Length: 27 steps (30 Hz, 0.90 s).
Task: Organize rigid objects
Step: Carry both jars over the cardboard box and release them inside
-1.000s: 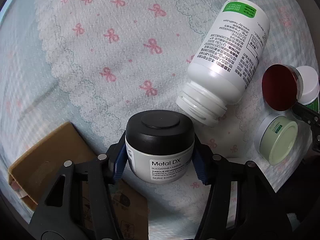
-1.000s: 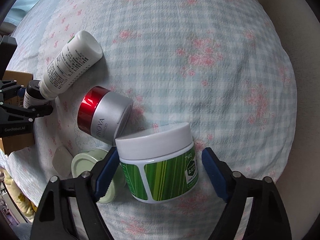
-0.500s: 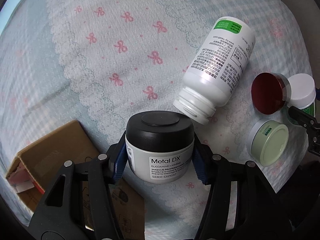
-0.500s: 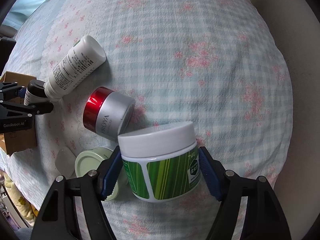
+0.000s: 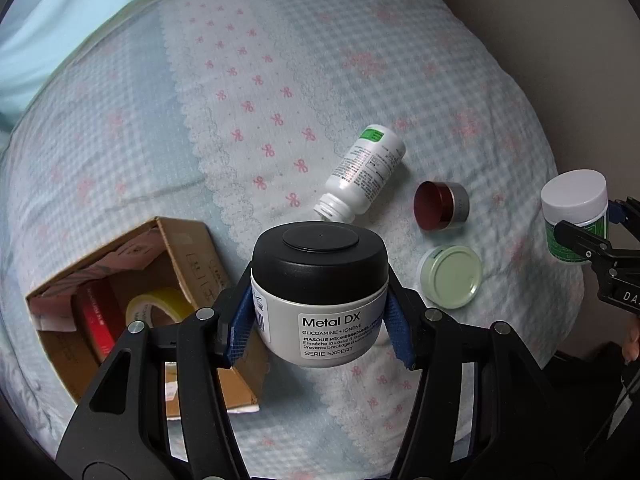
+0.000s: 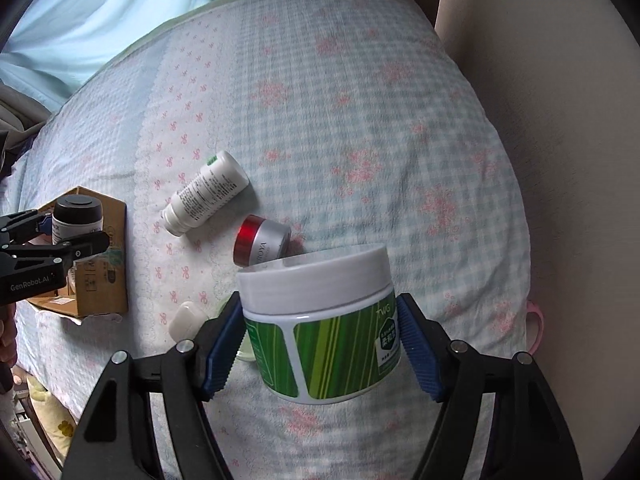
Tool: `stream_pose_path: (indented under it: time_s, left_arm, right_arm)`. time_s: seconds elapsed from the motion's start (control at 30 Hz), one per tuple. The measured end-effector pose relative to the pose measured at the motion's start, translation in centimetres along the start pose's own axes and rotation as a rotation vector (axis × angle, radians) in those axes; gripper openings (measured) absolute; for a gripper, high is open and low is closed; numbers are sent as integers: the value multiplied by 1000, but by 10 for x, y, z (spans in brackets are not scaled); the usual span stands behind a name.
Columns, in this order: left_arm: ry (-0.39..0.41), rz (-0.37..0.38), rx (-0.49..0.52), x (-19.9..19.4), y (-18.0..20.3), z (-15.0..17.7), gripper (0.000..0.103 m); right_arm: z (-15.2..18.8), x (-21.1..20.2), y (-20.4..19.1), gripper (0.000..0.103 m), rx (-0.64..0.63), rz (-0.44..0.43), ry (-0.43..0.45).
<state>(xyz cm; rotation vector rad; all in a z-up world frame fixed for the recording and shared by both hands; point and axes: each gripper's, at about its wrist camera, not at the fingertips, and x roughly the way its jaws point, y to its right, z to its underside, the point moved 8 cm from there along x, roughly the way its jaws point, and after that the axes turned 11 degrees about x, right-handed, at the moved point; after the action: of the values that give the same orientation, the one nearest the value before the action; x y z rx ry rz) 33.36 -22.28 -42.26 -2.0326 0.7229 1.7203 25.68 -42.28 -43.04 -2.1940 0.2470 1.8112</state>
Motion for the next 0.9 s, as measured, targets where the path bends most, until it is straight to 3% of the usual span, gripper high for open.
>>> stream_pose_path:
  time_s: [0.23, 0.43, 0.73, 0.9]
  left_arm:
    - [150, -27, -84, -88, 6, 31, 53]
    - [239, -63, -162, -150, -19, 75, 53]
    - [292, -97, -234, -187, -90, 149, 53]
    - [285, -103, -226, -194, -137, 189, 53]
  right_arm:
    - [5, -76, -33, 69, -42, -45, 112]
    - [15, -127, -85, 69, -123, -100, 180]
    - [46, -163, -186, 70, -220, -177, 231]
    - [69, -165, -245, 70, -196, -216, 230]
